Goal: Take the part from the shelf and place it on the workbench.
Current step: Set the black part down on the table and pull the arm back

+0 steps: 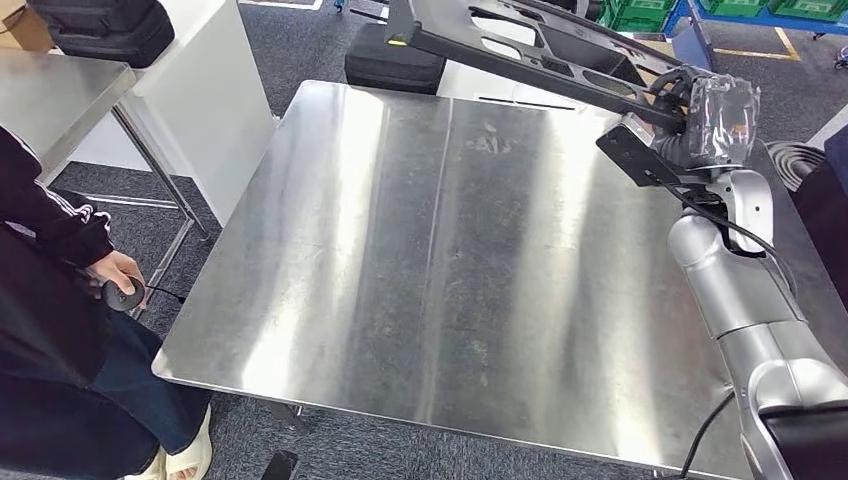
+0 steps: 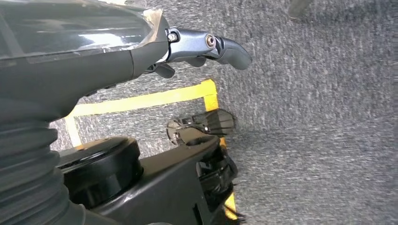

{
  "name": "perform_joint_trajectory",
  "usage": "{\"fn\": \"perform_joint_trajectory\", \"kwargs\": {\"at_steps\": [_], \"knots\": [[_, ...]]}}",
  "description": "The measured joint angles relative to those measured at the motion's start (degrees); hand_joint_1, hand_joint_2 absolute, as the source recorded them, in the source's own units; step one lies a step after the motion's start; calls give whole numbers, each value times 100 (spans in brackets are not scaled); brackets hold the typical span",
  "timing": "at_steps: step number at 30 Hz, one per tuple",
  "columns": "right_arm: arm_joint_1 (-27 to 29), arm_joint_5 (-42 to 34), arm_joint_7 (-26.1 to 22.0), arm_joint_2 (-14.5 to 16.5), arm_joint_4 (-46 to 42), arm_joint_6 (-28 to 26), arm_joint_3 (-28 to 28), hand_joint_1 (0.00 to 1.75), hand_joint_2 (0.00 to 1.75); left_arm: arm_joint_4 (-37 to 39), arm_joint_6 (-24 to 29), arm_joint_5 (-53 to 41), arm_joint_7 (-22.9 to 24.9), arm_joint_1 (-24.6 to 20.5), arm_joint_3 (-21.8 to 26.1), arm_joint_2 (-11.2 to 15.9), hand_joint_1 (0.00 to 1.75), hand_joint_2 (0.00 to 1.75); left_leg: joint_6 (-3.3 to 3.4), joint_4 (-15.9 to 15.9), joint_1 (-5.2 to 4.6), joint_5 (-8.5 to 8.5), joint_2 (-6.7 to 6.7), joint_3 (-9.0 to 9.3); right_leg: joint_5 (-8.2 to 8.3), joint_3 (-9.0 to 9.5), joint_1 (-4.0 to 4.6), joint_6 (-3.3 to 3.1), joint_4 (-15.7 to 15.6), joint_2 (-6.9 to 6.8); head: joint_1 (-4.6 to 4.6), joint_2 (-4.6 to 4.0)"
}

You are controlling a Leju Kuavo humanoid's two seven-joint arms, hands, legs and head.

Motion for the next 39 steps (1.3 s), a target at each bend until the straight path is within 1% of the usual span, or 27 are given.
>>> {"fn": "perform_joint_trajectory", "kwargs": {"at_steps": [1, 2, 3, 4, 5, 6, 7, 8, 9, 10, 11, 12, 13, 14, 15, 16, 17, 18, 19, 20, 21, 23, 25, 29, 33, 37, 39], "knots": [[14, -10, -9, -16, 100, -38, -13, 175, 175, 0, 4, -4, -1, 3, 0, -2, 0, 175, -1, 0, -12, -70, -19, 87, 27, -40, 0, 25, -196, -1, 0, 0], [27, -26, -25, -28, 183, -68, -26, 175, 175, 0, 7, -7, -2, 6, 0, -3, 0, 175, -6, -1, -20, -141, -31, 175, 204, -9, 0, 76, -527, -4, 3, 0], [36, -41, -44, -38, 259, -96, -36, 175, 175, 1, 9, -8, -3, 7, 1, -5, 0, 175, -17, 0, -28, -210, -39, 262, 527, 51, 3, 140, -906, -15, 4, 0], [40, -53, -60, -46, 326, -122, -44, 175, 175, 1, 9, -9, -4, 9, 2, -7, 0, 175, -39, 0, -37, -281, -46, 332, 842, 115, 18, 168, -1222, -36, 6, 0], [42, -60, -70, -53, 379, -141, -51, 175, 175, 1, 10, -11, -5, 11, 3, -10, 0, 175, -71, -7, -44, -345, -46, 385, 1099, 182, 52, 154, -1430, -46, 8, 0], [42, -61, -75, -56, 417, -155, -55, 175, 175, 1, 10, -16, -7, 12, 3, -14, 0, 175, -104, -6, -50, -387, -45, 432, 1249, 228, 81, 102, -1526, -51, 11, 0], [38, -56, -76, -66, 442, -161, -60, 175, 175, 1, 10, -25, -9, 11, 3, -15, 0, 175, -137, -3, -54, -411, -40, 460, 1264, 279, 101, 26, -1540, -49, 13, 0], [33, -49, -75, -75, 457, -161, -66, 175, 175, -1, 9, -36, -13, 7, 3, -19, 0, 175, -161, 21, -51, -416, -27, 469, 1263, 338, 93, -30, -1553, -35, 10, 0], [26, -42, -74, -84, 472, -161, -71, 175, 175, -1, 9, -47, -17, 0, 2, -21, 0, 175, -180, 138, -46, -398, -11, 424, 1247, 391, 65, -75, -1574, -30, 10, 0], [20, -37, -72, -95, 490, -160, -79, 175, 175, -2, 9, -55, -21, -7, 2, -23, 0, 175, -200, 339, -40, -397, 8, 313, 1225, 450, 44, -117, -1591, -28, 3, 0], [24, -37, -72, -101, 509, -160, -89, 175, 175, -2, 9, -60, -17, -11, 2, -25, 0, 175, -224, 645, -32, -444, 24, 124, 1196, 504, 29, -165, -1607, -24, -2, 0], [34, -42, -72, -106, 534, -160, -99, 175, 175, -1, 13, -66, -5, -12, 2, -25, 0, 175, -250, 1004, -26, -543, 36, -115, 1158, 547, 31, -212, -1613, -23, -2, 0], [52, -56, -75, -111, 564, -160, -113, 175, 175, -1, 22, -79, 19, -10, 2, -25, 0, 175, -273, 1313, -23, -697, 42, -357, 1120, 583, 33, -246, -1613, -22, -7, 0], [76, -78, -84, -117, 602, -160, -130, 175, 175, 0, 38, -97, 50, -8, 1, -25, 0, 175, -293, 1520, -18, -834, 48, -569, 1080, 621, 35, -263, -1613, -20, -7, 0], [107, -106, -98, -126, 643, -161, -147, 175, 175, 0, 57, -117, 80, -7, 1, -24, 0, 175, -304, 1547, -11, -870, 53, -696, 1038, 665, 37, -264, -1613, -18, -7, 0], [140, -135, -118, -138, 688, -166, -165, 175, 175, 0, 79, -136, 105, -6, 0, -22, 0, 175, -307, 1397, -4, -761, 59, -731, 994, 716, 36, -252, -1613, -15, -8, 0], [175, -162, -138, -149, 730, -171, -181, 175, 175, 0, 98, -150, 122, -5, 0, -17, 0, 175, -300, 1086, 4, -506, 63, -673, 950, 773, 34, -236, -1613, -12, -8, 0], [209, -190, -158, -160, 768, -178, -195, 175, 175, 1, 111, -159, 136, -5, 0, -10, 0, 175, -284, 682, 9, -174, 64, -562, 906, 826, 33, -217, -1613, -9, -8, 0], [234, -221, -177, -168, 805, -185, -210, 175, 175, 2, 116, -164, 156, -6, 1, -2, 0, 175, -264, 337, 3, 47, 63, -458, 867, 865, 41, -190, -1606, -3, -6, 0], [251, -250, -193, -176, 839, -191, -229, 175, 175, 4, 107, -167, 180, -7, 1, 5, 0, 175, -238, 102, -9, 188, 61, -366, 833, 880, 51, -160, -1602, 4, -2, 0], [269, -275, -208, -182, 869, -197, -250, 175, 175, 5, 94, -168, 208, -1, 1, 8, 0, 175, -214, -15, -20, 246, 58, -317, 804, 884, 63, -130, -1593, 11, -3, 0], [303, -299, -228, -202, 917, -204, -288, 175, 175, 8, 69, -169, 248, 11, 0, 8, 0, 175, -201, -27, -44, 267, 54, -282, 764, 878, 86, -108, -1582, 17, 3, 0], [333, -301, -236, -223, 953, -206, -304, 175, 175, 9, 63, -171, 259, 17, 0, 6, 0, 175, -204, -32, -73, 294, 42, -285, 750, 889, 86, -111, -1593, 10, 5, 0], [344, -305, -251, -232, 1009, -206, -325, 175, 175, 9, 61, -173, 260, 16, 0, 5, 0, 175, -152, -27, -104, 261, 20, -287, 749, 918, 68, -97, -1655, -9, 5, 0], [343, -335, -257, -231, 1048, -206, -337, 175, 175, 9, 69, -175, 260, 17, 0, 8, 0, 175, -85, -8, -129, 220, 17, -287, 740, 940, 49, -3, -1688, -12, 3, 0], [331, -403, -279, -228, 1098, -202, -358, 175, 175, 9, 117, -188, 250, 16, 0, 10, 0, 175, -26, -10, -153, 206, 17, -280, 739, 952, 28, 57, -1704, -12, 1, 0], [324, -413, -287, -241, 1115, -201, -373, 175, 175, 9, 131, -194, 238, 15, 0, 8, 0, 175, 22, -71, -121, 228, 22, -227, 685, 919, 15, 79, -1621, -14, 5, 0]]}}
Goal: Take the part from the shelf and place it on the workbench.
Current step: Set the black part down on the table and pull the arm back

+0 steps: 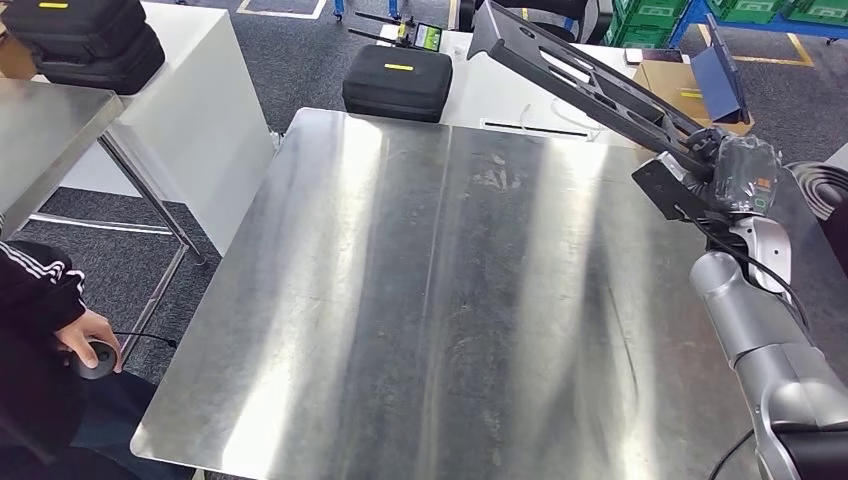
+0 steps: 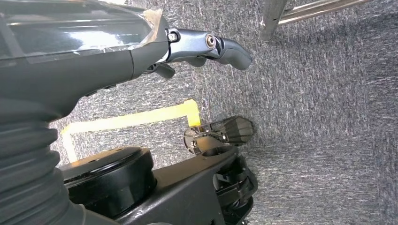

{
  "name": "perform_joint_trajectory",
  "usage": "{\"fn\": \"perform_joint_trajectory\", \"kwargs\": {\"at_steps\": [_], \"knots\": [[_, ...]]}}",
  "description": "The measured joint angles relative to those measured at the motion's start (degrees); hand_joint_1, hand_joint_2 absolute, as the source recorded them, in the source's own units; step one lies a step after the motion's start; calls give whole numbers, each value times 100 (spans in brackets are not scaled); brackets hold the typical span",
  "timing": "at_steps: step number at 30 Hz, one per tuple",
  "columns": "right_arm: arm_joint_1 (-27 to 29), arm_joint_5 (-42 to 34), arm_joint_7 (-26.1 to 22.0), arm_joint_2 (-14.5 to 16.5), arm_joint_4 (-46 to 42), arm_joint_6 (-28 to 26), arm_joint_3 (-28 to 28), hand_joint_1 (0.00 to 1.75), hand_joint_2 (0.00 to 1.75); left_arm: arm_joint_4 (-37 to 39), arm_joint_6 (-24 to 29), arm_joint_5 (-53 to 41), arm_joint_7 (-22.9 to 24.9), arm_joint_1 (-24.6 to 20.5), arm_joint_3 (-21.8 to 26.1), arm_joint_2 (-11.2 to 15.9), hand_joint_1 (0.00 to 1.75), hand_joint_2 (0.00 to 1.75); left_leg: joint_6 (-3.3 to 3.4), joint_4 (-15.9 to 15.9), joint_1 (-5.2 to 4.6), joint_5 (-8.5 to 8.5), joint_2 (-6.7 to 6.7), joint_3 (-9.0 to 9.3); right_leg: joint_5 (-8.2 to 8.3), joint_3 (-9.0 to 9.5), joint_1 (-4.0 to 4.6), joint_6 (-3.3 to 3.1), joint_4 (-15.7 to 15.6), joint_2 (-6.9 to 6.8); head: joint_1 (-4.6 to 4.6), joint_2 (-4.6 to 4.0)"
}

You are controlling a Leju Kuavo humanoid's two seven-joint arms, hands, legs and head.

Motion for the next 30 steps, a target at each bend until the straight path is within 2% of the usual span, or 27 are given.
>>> {"fn": "perform_joint_trajectory", "kwargs": {"at_steps": [2, 4, 5, 6, 7, 8, 9, 10, 11, 12, 13, 16, 18, 20, 21, 22, 23, 24, 26, 27, 30], "knots": [[-14, -2, -8, -23, 13, 0, -14, 175, 175, 0, -1, -1, -9, -4, 1, -5, 0, 175, 44, -57, 37, 20, 5, 55, -177, -197, -7, -22, 400, -2, 13, 0], [-28, 0, -11, -34, 29, 1, -21, 175, 175, 0, -5, -1, -14, -6, 2, -11, 0, 175, 56, -61, 41, 18, 7, 64, -430, -578, -4, -53, 1109, -1, 20, 0], [-23, 10, -5, -36, 42, 2, -22, 175, 175, 0, -10, 2, -17, -4, 2, -13, 0, 175, 54, -59, 43, 15, 6, 65, -518, -771, -7, -46, 1440, -1, 22, 0], [-13, 30, 8, -34, 58, 3, -22, 175, 175, 0, -14, 5, -24, -2, 2, -15, 0, 175, 47, -56, 48, 10, 4, 67, -540, -900, -16, -18, 1627, -1, 20, 0], [-4, 61, 29, -33, 78, 4, -21, 175, 175, 0, -19, 10, -35, 1, 3, -16, 0, 175, 34, -49, 59, 2, 0, 70, -471, -925, -29, 32, 1596, -3, 19, 0], [2, 95, 51, -32, 98, 4, -21, 175, 175, 0, -19, 16, -50, 3, 4, -18, 0, 175, 14, -36, 78, -11, -3, 73, -322, -829, -45, 97, 1334, -5, 21, 0], [2, 125, 70, -31, 118, 4, -20, 175, 175, 0, -19, 21, -67, 5, 6, -18, 0, 175, -19, -12, 96, -30, -7, 76, -127, -638, -69, 170, 902, -12, 23, 0], [-6, 146, 85, -26, 143, 5, -16, 175, 175, 0, -17, 27, -85, 6, 12, -16, 0, 175, -62, 16, 104, -56, -11, 75, 31, -446, -69, 213, 517, -16, 29, 0], [-11, 157, 91, -21, 169, 5, -12, 175, 175, 1, -16, 33, -103, 9, 16, -13, 0, 175, -108, 40, 103, -80, -14, 75, 135, -305, -64, 206, 241, -13, 28, 0], [-14, 161, 96, -16, 202, 7, -7, 175, 175, 1, -14, 42, -120, 14, 22, -12, 0, 175, -150, 56, 93, -96, -16, 76, 185, -228, -52, 168, 100, -9, 26, 0], [-16, 158, 95, -9, 240, 9, -2, 175, 175, 2, -13, 54, -139, 23, 29, -10, 0, 175, -183, 56, 85, -102, -18, 80, 181, -219, -28, 105, 103, 0, 24, 0], [3, 134, 43, -7, 360, 8, 2, 175, 175, 4, -6, 74, -187, 60, 53, -10, 0, 175, -249, 141, 110, -177, 0, 39, 185, -211, -56, -52, 113, 7, 15, 0], [31, 113, -20, -9, 448, -31, 6, 175, 175, 5, -2, 63, -214, 76, 84, -10, 0, 175, -289, 621, 128, -448, 30, -191, 182, -187, -63, -146, 108, 6, 3, 0], [112, 101, -73, -6, 559, -124, 15, 175, 175, 9, -2, 42, -234, 96, 118, -12, 0, 175, -305, 1376, 128, -754, 41, -566, 165, -174, -28, -203, 110, 2, -3, 0], [178, 98, -90, -2, 620, -191, 22, 175, 175, 11, -2, 33, -240, 112, 130, -13, 0, 175, -301, 1618, 127, -805, 41, -703, 155, -167, -7, -218, 110, 1, -4, 0], [253, 91, -98, 2, 677, -255, 28, 175, 175, 15, -1, 26, -247, 129, 140, -13, 0, 175, -286, 1653, 127, -752, 41, -740, 145, -156, 13, -231, 111, 2, -4, 0], [334, 78, -102, 5, 727, -318, 33, 175, 175, 18, 2, 20, -254, 143, 148, -13, 0, 175, -257, 1460, 124, -604, 40, -659, 134, -140, 31, -245, 111, 3, -4, 0], [414, 61, -103, 9, 767, -375, 35, 175, 175, 21, 6, 18, -262, 151, 155, -12, 0, 175, -215, 1096, 117, -403, 39, -485, 123, -122, 46, -257, 111, 6, -4, 0], [554, 27, -102, 13, 827, -462, 28, 175, 175, 25, 14, 15, -279, 148, 167, -3, 0, 175, -134, 389, 82, -157, 41, -110, 97, -108, 83, -257, 112, 10, 3, 0], [609, 17, -96, 13, 854, -489, 21, 175, 175, 27, 19, 13, -286, 147, 171, 1, 0, 175, -112, 200, 60, -124, 44, -2, 87, -112, 92, -241, 112, 13, 2, 0], [742, 12, -77, 10, 918, -511, -9, 175, 175, 30, 39, 7, -293, 153, 173, 5, 0, 175, -80, 82, 22, -129, 55, 72, 69, -119, 93, -160, 95, 13, -3, 0]]}}
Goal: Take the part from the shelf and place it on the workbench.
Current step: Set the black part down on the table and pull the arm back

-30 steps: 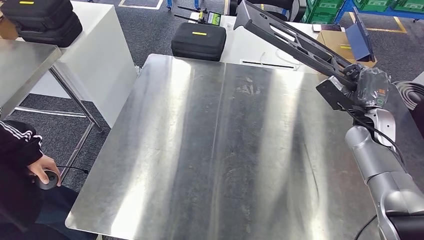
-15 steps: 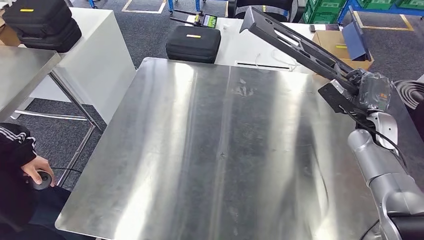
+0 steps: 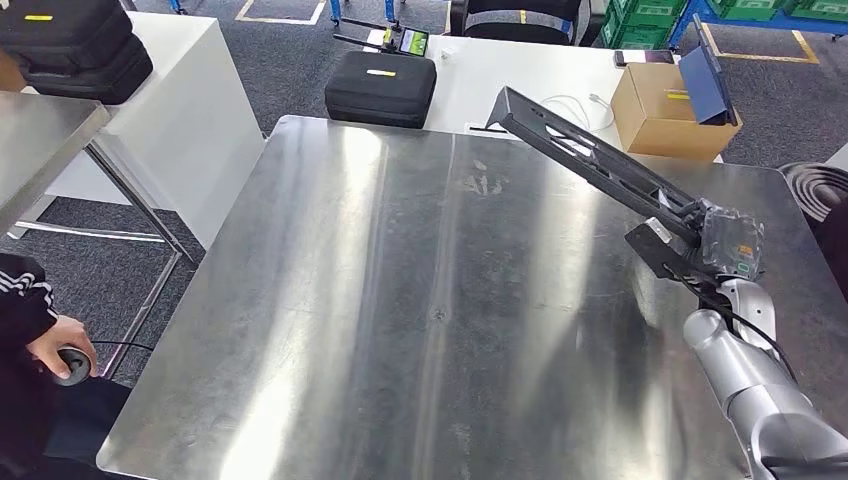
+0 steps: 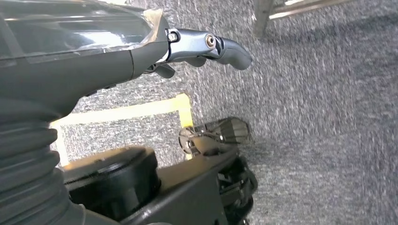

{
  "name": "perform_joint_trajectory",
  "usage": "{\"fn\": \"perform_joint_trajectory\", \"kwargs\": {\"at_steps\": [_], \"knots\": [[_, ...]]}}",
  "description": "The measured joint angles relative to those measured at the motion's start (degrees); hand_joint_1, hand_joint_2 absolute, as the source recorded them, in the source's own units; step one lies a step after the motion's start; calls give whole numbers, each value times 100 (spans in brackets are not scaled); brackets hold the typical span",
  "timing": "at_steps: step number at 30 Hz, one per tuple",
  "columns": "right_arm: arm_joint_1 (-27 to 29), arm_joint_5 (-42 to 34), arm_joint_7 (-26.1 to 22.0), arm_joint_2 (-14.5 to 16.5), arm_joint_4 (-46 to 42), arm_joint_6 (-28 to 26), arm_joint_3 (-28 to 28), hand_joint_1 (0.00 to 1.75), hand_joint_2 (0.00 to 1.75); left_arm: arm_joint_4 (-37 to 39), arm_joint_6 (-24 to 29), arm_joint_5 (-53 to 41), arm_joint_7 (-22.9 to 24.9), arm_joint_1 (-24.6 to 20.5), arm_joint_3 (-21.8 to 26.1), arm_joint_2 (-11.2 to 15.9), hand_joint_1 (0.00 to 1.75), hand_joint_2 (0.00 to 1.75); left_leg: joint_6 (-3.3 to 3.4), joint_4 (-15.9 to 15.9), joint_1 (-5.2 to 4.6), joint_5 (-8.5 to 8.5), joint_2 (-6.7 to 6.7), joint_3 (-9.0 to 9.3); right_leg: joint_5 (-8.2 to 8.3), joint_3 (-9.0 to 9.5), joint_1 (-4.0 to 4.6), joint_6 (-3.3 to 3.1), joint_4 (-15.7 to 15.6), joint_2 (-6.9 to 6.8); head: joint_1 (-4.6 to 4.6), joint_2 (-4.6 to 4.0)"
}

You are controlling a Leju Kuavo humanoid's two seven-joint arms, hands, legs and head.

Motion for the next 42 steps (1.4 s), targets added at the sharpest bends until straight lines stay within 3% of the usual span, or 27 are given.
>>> {"fn": "perform_joint_trajectory", "kwargs": {"at_steps": [2, 5, 6, 7, 8, 10, 11, 12, 16, 18, 20, 22, 23, 24, 25, 27, 30, 32, 33, 35, 37, 38, 39, 41, 42], "knots": [[39, 3, 4, -13, 30, -2, -15, 175, 175, 1, 13, -2, -4, -6, 1, -4, 0, 175, 37, -79, 16, 34, 1, 43, -103, -83, -8, 32, 148, -7, 4, 0], [66, 7, 32, -34, 76, 1, -53, 175, 175, 1, 37, -18, -13, -12, 2, -18, 0, 175, 73, -118, 35, 49, 3, 66, -488, -588, -25, 16, 1143, -10, 22, 0], [97, 11, 51, -37, 95, 4, -67, 175, 175, 2, 45, -31, -13, -9, 2, -23, 0, 175, 77, -117, 39, 45, 0, 68, -560, -752, -33, 31, 1445, -11, 26, 0], [133, 21, 69, -41, 116, 6, -78, 175, 175, 2, 59, -48, -9, -7, 2, -27, 0, 175, 74, -114, 46, 41, -5, 69, -549, -828, -48, 71, 1552, -11, 27, 0], [163, 35, 81, -46, 136, 8, -86, 131, 131, 3, 85, -69, -3, -6, 2, -30, 0, 175, 65, -108, 57, 35, -10, 70, -454, -789, -72, 132, 1425, -13, 30, 0], [191, 64, 89, -58, 171, 9, -105, 44, 44, 3, 156, -105, 17, -6, 1, -29, 0, 175, 19, -72, 78, 6, -16, 69, -145, -463, -137, 278, 686, -34, 35, 0], [196, 76, 89, -61, 184, 10, -116, 0, 0, 3, 190, -128, 37, -8, 0, -27, 0, 175, -18, -45, 73, -17, -17, 66, -22, -289, -147, 305, 344, -32, 37, 0], [204, 85, 88, -62, 197, 11, -132, 0, 0, 3, 219, -144, 65, -9, -2, -22, 0, 175, -53, -25, 62, -36, -17, 65, 49, -169, -150, 293, 122, -29, 33, 0], [262, 143, 80, -40, 272, 14, -203, 0, 0, 8, 332, -158, 216, -9, -3, -12, 0, 0, -136, 30, 66, -91, -12, 48, 82, -97, -147, 115, 51, -1, 16, 0], [256, 187, 69, -31, 303, 15, -213, 0, 0, 9, 355, -127, 240, -12, 2, -11, 0, 0, -181, 391, 85, -317, -2, -117, 84, -79, -165, 40, 48, -1, 4, 0], [233, 220, 62, -4, 331, 16, -223, 0, 0, 10, 355, -115, 242, -9, 5, -14, 0, 0, -206, 1144, 88, -666, 4, -473, 77, -72, -144, -5, 48, -3, -7, 0], [204, 250, 51, 35, 370, 18, -229, 0, 0, 11, 361, -150, 229, 0, 4, -16, 0, 0, -198, 1641, 88, -790, 4, -737, 69, -67, -116, -31, 49, -3, -8, 0], [189, 262, 45, 55, 389, 19, -230, 0, 0, 11, 363, -169, 220, 2, 3, -18, 0, 0, -177, 1581, 87, -700, 4, -720, 66, -59, -103, -42, 49, -2, -7, 0], [172, 273, 38, 74, 406, 19, -230, 0, 0, 11, 365, -183, 212, 1, 2, -19, 0, 0, -145, 1309, 84, -526, 3, -594, 61, -49, -92, -50, 49, 1, -7, 0], [151, 281, 34, 93, 419, 19, -230, 0, 0, 11, 367, -187, 208, -2, 2, -19, 0, 0, -100, 911, 76, -330, 1, -398, 56, -39, -87, -54, 49, 4, -7, 0], [102, 295, 28, 124, 445, 19, -230, 0, 0, 11, 368, -190, 202, -11, 2, -16, 0, 0, -41, 243, 47, -113, 1, -42, 42, -45, -49, -40, 55, 11, -3, 0], [57, 298, 17, 151, 478, 19, -235, 0, 0, 11, 361, -190, 190, -7, 2, -19, 0, 0, -18, 38, 1, -101, 5, 64, 45, -57, -32, 26, 36, 10, -1, 0], [47, 288, -8, 157, 491, 12, -238, 0, 0, 11, 354, -190, 182, -7, 2, -21, 0, 0, 36, -44, 8, -55, 4, 107, -13, -100, -43, 65, 104, -4, 0, 0], [32, 265, -45, 156, 496, -1, -242, 0, 0, 11, 344, -190, 179, -12, 2, -24, 0, 0, 65, -86, 18, -30, 5, 129, -110, -192, -42, 65, 292, -9, 7, 0], [-2, 190, -149, 156, 502, -26, -257, 0, 0, 11, 310, -185, 182, -15, 2, -36, 0, 0, 93, -113, 24, -13, 5, 144, -398, -534, -52, 35, 993, -13, 15, 0], [-15, 134, -230, 155, 503, -36, -283, 0, 0, 11, 275, -180, 202, -13, 2, -48, 0, 0, 95, -110, 23, -17, 4, 145, -566, -846, -64, 65, 1605, -14, 17, 0], [-17, 120, -250, 152, 503, -36, -298, 0, 0, 11, 264, -180, 209, -12, 2, -51, 0, 0, 94, -107, 30, -19, 0, 147, -520, -861, -76, 115, 1607, -15, 17, 0], [-26, 115, -262, 149, 503, -36, -314, 0, 0, 11, 259, -179, 214, -13, 2, -55, 0, 0, 85, -102, 40, -25, -5, 152, -388, -758, -95, 184, 1367, -18, 19, 0], [-62, 107, -272, 145, 503, -36, -341, 0, 0, 12, 255, -179, 216, -14, 2, -57, 0, 0, 41, -69, 47, -52, -14, 155, -61, -354, -130, 307, 532, -34, 23, 0], [-80, 104, -279, 145, 501, -39, -349, 0, 0, 13, 254, -180, 216, -15, 2, -58, 0, 0, 10, -48, 39, -69, -16, 150, 49, -191, -129, 314, 212, -31, 25, 0]]}}
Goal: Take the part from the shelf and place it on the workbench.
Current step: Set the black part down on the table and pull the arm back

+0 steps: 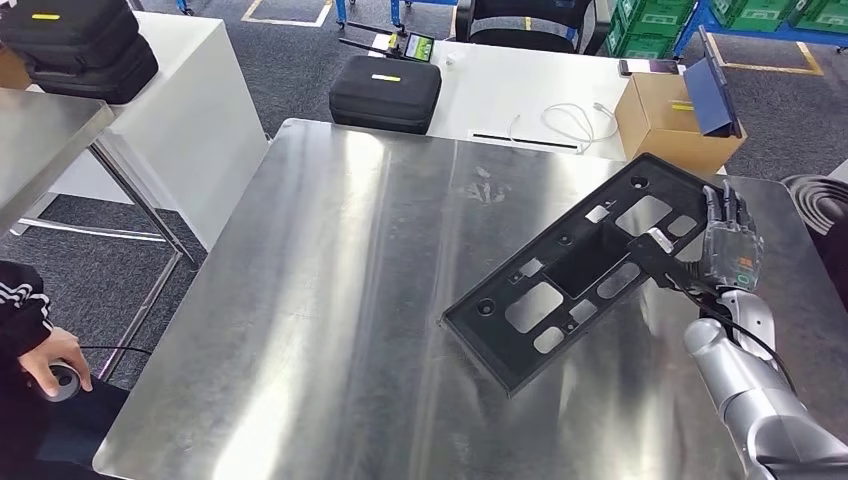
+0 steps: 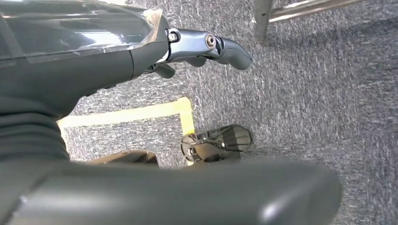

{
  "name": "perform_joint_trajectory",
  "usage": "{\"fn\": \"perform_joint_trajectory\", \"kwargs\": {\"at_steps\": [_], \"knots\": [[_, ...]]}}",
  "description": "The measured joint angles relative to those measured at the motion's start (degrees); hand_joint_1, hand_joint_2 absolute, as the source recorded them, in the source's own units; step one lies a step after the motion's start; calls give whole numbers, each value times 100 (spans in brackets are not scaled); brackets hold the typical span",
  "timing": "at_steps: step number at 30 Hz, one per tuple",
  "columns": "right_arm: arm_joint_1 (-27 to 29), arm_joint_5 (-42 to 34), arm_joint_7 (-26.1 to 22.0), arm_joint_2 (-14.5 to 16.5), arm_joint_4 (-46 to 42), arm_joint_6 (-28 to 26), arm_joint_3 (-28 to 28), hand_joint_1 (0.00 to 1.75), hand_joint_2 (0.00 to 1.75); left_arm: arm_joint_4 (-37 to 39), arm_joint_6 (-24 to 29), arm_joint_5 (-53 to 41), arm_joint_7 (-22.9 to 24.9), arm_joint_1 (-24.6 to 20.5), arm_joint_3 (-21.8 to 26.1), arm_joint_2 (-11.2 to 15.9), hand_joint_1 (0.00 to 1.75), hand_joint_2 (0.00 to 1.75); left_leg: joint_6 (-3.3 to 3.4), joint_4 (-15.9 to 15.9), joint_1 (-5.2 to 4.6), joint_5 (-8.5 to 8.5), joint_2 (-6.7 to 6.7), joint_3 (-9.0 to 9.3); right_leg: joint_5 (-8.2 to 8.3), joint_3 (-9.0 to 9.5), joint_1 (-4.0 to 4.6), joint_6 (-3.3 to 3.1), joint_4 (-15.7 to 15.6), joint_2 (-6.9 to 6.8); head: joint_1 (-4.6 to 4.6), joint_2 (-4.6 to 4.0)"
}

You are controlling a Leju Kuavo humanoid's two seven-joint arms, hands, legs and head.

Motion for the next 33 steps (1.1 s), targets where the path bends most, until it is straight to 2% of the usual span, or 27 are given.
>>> {"fn": "perform_joint_trajectory", "kwargs": {"at_steps": [1, 3, 5, 6, 8, 10, 12, 15, 16, 19, 20, 22, 23, 25, 26, 27, 28, 30, 31, 32, 33], "knots": [[-12, -5, -10, 0, -4, -4, -5, 0, 0, 1, -1, -1, -1, 0, 0, 1, 0, 0, -30, 17, -13, -12, -1, -7, 46, 85, 10, -29, -162, 4, -2, 0], [-15, -14, -34, -6, -26, -14, -19, 0, 0, 1, -9, -3, -3, 1, 0, 2, 0, 0, -76, 20, -26, -15, 1, -16, 54, 99, 33, -140, -190, 25, -11, 0], [-17, -15, -45, -31, -83, -13, -35, 0, 0, 1, -24, -3, -7, 0, 0, 6, 0, 0, -127, 100, -11, -86, 3, -63, 59, 105, -5, -230, -188, 24, -19, 0], [-22, -13, -48, -49, -118, -10, -40, 0, 0, 1, -30, -3, -8, -2, 0, 7, 0, 0, -155, 267, 1, -197, 6, -137, 63, 114, -27, -276, -194, 23, -27, 0], [-35, -12, -49, -74, -172, -7, -46, 0, 0, 1, -36, -4, -9, -3, 0, 7, 0, 0, -199, 801, 22, -496, 12, -372, 59, 127, -30, -338, -196, 20, -39, 0], [-41, -11, -49, -80, -186, -5, -47, 0, 0, 1, -35, -4, -8, -3, 0, 7, 0, 0, -214, 1115, 30, -645, 14, -516, 58, 128, -23, -347, -194, 20, -39, 0], [-41, -11, -49, -80, -187, -5, -47, 0, 0, 1, -35, -4, -9, -2, 0, 7, 0, 0, -215, 1152, 31, -659, 14, -533, 58, 127, -21, -347, -194, 20, -40, 0], [-41, -10, -49, -84, -198, -5, -47, 0, 0, 2, -36, -2, -8, 3, 0, 7, 0, 0, -228, 1572, 37, -754, 17, -752, 54, 129, -4, -350, -193, 21, -42, 0], [-41, 10, -37, -93, -216, -5, -47, 0, 0, 3, -48, -4, -13, 3, 0, 8, 0, 0, -212, 1342, 39, -581, 17, -650, 49, 138, 2, -351, -192, 25, -43, 0], [-19, 212, 43, -217, -362, 29, -58, 0, 0, 3, -127, -64, -30, -8, 0, 20, 0, 0, -111, 137, -10, -44, 0, -73, 47, 130, 34, -282, -204, 31, -39, 0], [-7, 364, 73, -280, -426, 103, -57, 0, 0, 3, -152, -93, -22, -15, 0, 27, 0, 0, -72, 66, -21, -47, -4, -39, 44, 110, 48, -240, -208, 28, -36, 0], [-12, 839, 143, -423, -539, 455, 5, 0, 0, 3, -199, -142, 1, -40, 0, 42, 0, 0, 16, 6, -18, 0, -5, -17, -66, 19, 44, -224, -44, 22, -28, 0], [-42, 1126, 187, -509, -591, 769, 73, 0, 0, 3, -221, -159, 12, -57, 0, 49, 0, 0, 55, -21, -12, 21, -4, -7, -194, -107, 47, -240, 213, 21, -21, 0], [-152, 1597, 243, -685, -685, 1661, 284, 0, 0, 3, -268, -185, 27, -78, 0, 69, 0, 0, 86, -28, -19, 28, -2, -10, -501, -475, 48, -291, 1007, 20, -9, 0], [-218, 1754, 243, -772, -739, 2213, 422, 0, 0, 3, -291, -196, 33, -81, 0, 81, 0, 0, 88, -27, -21, 28, 0, -10, -594, -632, 51, -285, 1339, 21, -10, 0], [-286, 1873, 221, -858, -806, 2765, 571, 0, 0, 3, -315, -207, 37, -82, 0, 94, 0, 0, 89, -25, -20, 27, 0, -9, -606, -704, 48, -253, 1483, 20, -9, 0], [-364, 1949, 167, -944, -886, 3296, 725, 0, 0, 3, -334, -217, 40, -84, 0, 108, 0, 0, 87, -21, -14, 26, 0, -7, -527, -662, 38, -200, 1386, 18, -7, 0], [-552, 2002, 15, -1111, -1063, 4137, 1028, 0, 0, 3, -354, -232, 44, -96, 0, 133, 0, 0, 65, -1, -5, 16, -2, -5, -210, -305, -1, -66, 639, 4, 1, 0], [-663, 1997, -50, -1179, -1142, 4399, 1159, 0, 0, 3, -358, -236, 46, -104, 0, 149, 0, 0, 40, 24, -11, 2, -4, -15, -79, -108, -7, -33, 246, 10, 9, 0], [-756, 1986, -85, -1236, -1211, 4558, 1273, 0, 0, 3, -361, -240, 49, -113, 0, 164, 0, 0, 9, 43, -22, -7, -4, -25, 6, 33, -8, -34, -33, 18, 7, 0], [-824, 1974, -95, -1282, -1262, 4624, 1360, 0, 0, 3, -361, -241, 52, -118, 0, 177, 0, 0, -20, 54, -35, -12, -6, -36, 37, 104, 0, -59, -166, 28, 5, 0]]}}
